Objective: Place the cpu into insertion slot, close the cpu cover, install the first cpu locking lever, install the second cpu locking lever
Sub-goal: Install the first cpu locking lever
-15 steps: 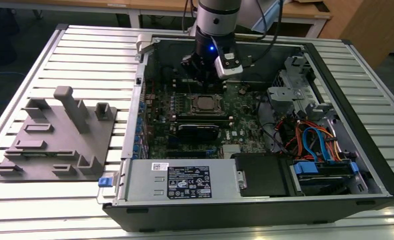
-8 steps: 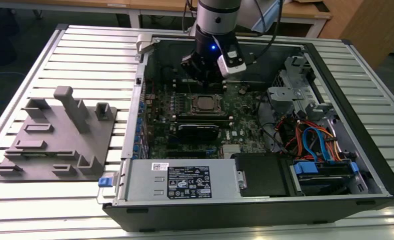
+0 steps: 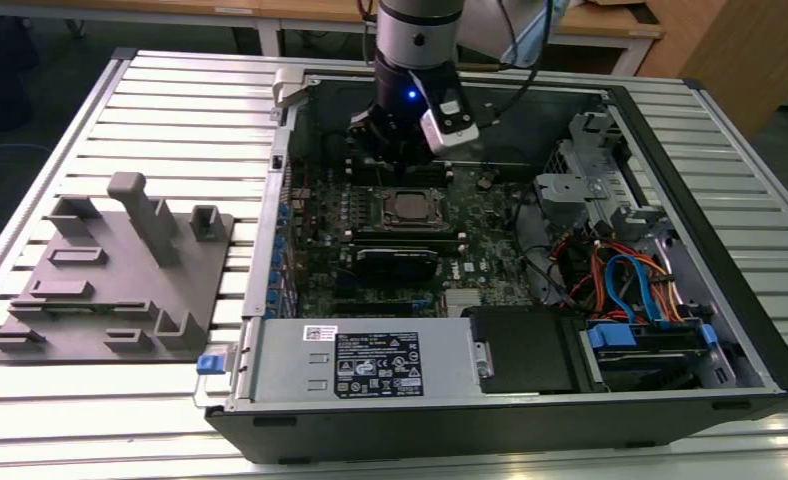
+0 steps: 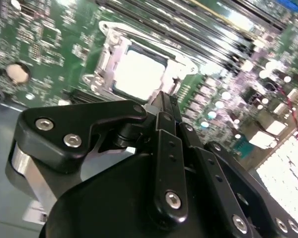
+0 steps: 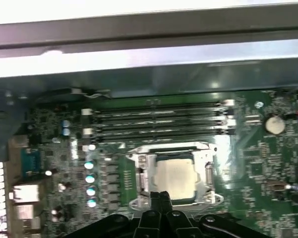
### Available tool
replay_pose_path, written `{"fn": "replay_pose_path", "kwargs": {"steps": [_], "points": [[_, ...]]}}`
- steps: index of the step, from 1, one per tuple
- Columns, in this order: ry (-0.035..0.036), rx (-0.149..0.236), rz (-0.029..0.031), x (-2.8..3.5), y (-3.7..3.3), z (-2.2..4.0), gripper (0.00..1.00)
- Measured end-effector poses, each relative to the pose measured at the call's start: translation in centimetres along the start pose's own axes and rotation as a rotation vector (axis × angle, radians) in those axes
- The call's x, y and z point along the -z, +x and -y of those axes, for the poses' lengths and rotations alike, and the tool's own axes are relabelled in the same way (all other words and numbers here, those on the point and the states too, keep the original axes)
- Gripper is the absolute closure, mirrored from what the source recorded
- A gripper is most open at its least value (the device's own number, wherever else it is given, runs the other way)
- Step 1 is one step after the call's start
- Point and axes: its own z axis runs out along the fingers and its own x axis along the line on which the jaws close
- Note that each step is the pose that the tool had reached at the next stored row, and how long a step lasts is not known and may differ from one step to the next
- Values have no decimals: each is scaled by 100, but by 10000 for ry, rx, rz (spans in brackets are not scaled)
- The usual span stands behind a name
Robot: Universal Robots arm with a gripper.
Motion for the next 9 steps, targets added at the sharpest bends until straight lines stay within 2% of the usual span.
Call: {"fn": "replay_pose_path", "kwargs": {"steps": [4,9], "points": [[-38,-3,122,1,155,13,90],[-36,-280,139,0,225,19,90]]}}
